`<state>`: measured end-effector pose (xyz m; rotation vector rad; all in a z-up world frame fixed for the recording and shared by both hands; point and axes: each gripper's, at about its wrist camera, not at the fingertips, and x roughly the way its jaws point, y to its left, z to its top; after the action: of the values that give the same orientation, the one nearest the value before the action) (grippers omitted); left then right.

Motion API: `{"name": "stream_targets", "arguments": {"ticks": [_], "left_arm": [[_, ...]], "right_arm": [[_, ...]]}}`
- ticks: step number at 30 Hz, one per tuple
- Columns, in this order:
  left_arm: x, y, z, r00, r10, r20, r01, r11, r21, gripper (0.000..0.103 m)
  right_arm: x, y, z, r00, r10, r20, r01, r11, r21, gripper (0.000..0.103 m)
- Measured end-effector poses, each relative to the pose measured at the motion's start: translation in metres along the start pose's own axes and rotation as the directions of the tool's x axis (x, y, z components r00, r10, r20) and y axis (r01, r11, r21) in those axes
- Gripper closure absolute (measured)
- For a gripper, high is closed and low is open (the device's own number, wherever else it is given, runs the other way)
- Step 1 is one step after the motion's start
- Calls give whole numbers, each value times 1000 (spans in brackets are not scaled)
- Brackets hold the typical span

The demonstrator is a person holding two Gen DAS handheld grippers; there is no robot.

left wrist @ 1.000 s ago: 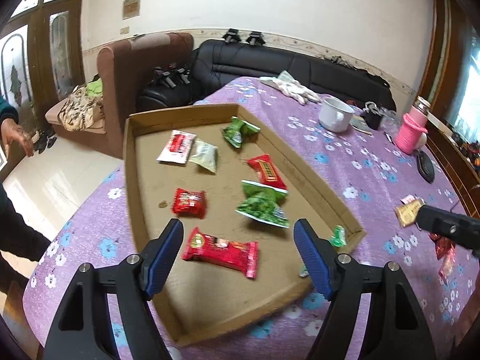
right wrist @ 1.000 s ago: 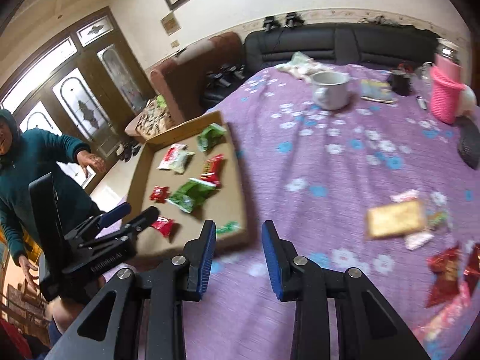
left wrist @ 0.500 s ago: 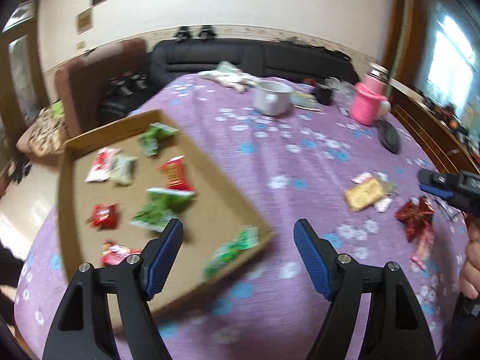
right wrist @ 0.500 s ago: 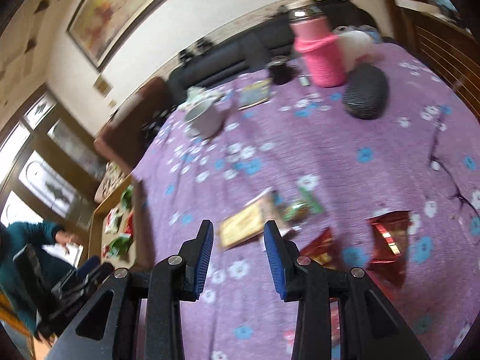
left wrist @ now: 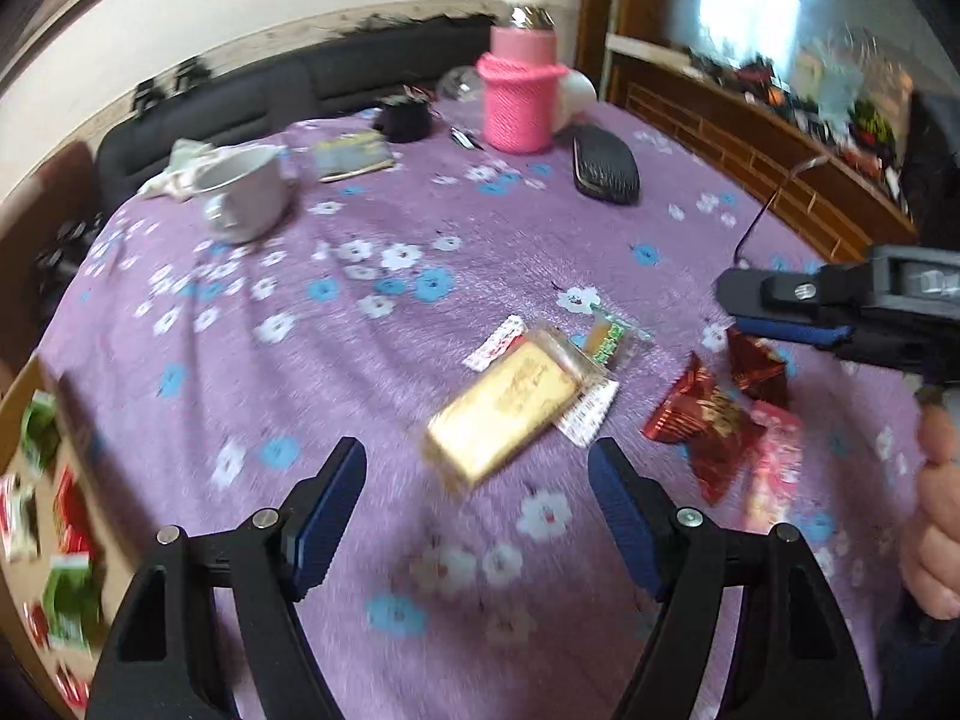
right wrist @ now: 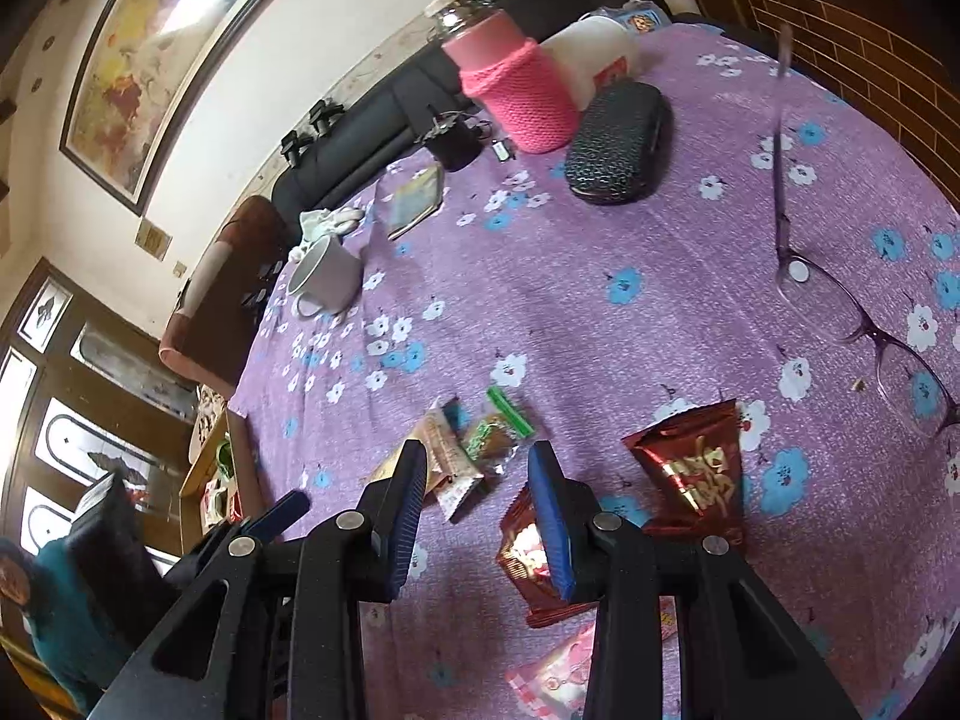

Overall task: Organize snacks
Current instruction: 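Grasp the yellow biscuit packet with the left gripper while the right grasps a red-brown wrapped candy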

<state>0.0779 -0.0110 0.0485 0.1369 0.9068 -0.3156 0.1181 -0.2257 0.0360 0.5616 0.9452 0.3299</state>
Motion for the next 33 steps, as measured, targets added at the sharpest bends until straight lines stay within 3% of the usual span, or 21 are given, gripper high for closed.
{"name": "stream_targets", "arguments": {"ticks": [5,8,12,14,16,19,27,33], "left_arm": [[24,-10,9,999,-24,-29,25,999,42,27],[40,-20,11,999,29,-42,-25,996,90,27],[49,-20,9,999,26,-41,-23,997,75,27],[49,-18,8,999,12,-35,-10,998,59,34],[48,-17,7,999,9,-36,-7,999,46,58],[45,-9,2,999,18,-42,-18,1000,-2,72],[29,14,-13,999,-11,-37,7,992,-122,74],[30,25,-15,999,-21,-34,16,987,-163,77]], "right_arm": [[5,-2,0,999,-27,-31,27,1000,-1,65],[7,-3,-1,997,-59,-44,58,998,-11,64],[9,0,-2,995,-82,-60,80,996,-34,54],[8,3,-3,993,-97,-61,93,994,-58,49],[7,5,-4,992,-114,-62,109,990,-85,47],[8,10,-7,987,-147,-67,137,981,-139,46],[32,27,-28,952,-286,-106,240,916,-321,46],[50,39,-44,913,-398,-84,321,832,-453,46]]}}
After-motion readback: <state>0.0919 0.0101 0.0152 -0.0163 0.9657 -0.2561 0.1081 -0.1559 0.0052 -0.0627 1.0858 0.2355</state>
